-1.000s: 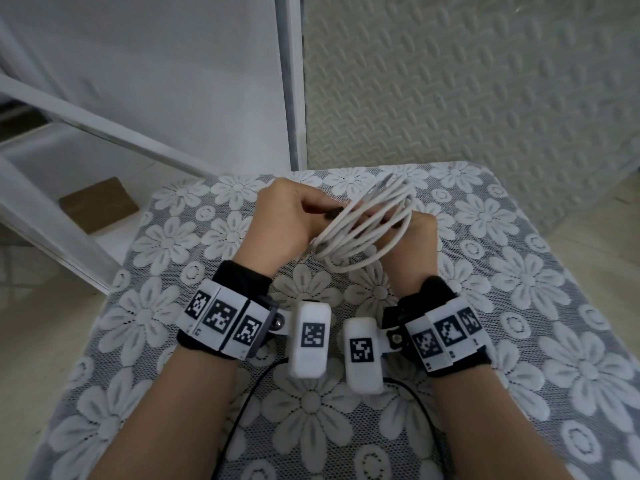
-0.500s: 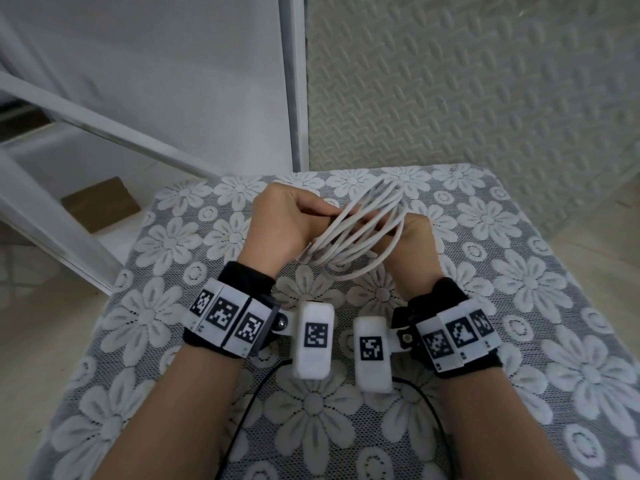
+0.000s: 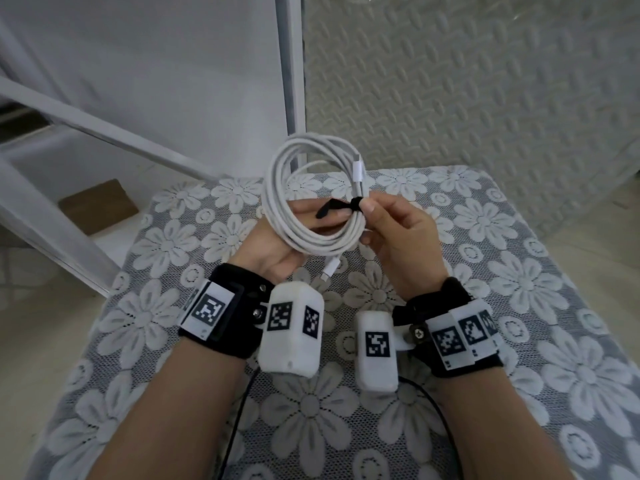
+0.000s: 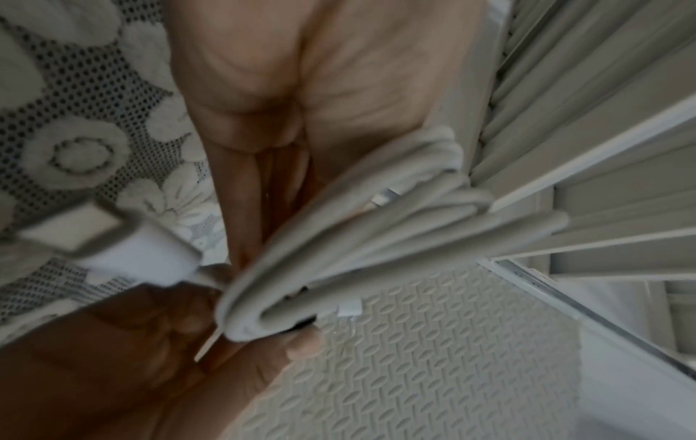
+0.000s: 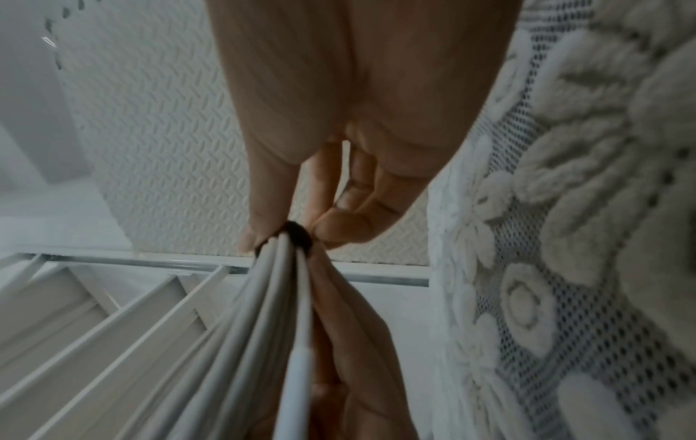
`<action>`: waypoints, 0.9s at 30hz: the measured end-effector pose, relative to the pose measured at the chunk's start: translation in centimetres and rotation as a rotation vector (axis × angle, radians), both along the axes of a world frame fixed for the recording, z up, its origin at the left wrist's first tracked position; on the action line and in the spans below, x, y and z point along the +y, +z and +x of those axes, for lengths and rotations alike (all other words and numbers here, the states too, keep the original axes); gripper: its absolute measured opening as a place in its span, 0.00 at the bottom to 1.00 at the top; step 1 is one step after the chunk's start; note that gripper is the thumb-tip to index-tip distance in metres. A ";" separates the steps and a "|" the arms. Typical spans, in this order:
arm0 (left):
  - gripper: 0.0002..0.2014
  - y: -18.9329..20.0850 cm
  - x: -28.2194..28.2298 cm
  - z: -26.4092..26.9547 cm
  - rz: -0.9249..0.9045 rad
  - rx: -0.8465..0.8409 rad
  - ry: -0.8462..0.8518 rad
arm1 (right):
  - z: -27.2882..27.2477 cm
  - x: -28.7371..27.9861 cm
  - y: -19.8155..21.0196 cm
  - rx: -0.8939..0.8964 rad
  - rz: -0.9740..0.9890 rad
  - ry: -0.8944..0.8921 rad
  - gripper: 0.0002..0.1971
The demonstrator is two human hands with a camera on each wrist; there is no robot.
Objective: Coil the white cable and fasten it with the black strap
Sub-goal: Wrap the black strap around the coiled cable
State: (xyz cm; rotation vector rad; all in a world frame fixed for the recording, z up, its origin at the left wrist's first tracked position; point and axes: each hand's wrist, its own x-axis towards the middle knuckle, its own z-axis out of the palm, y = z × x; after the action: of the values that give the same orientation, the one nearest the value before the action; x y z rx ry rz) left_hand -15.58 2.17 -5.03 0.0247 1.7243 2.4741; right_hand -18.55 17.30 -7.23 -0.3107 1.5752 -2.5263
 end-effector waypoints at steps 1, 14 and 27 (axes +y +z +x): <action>0.18 0.1 0.1 0.1 -0.001 0.007 0.008 | 0.0 0.0 0.0 0.003 0.013 0.010 0.12; 0.12 0.8 0.7 0.0 -0.155 0.008 0.231 | 0.3 0.0 -0.1 0.131 0.196 -0.097 0.05; 0.13 0.8 0.6 0.4 -0.287 0.144 0.254 | 0.1 0.1 -0.5 0.191 0.295 -0.193 0.11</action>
State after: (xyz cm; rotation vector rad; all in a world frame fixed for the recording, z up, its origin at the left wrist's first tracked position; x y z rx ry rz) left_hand -15.19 2.81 -4.22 -0.0480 2.2571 2.4126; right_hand -18.42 17.42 -7.70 -0.3886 2.1137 -2.4071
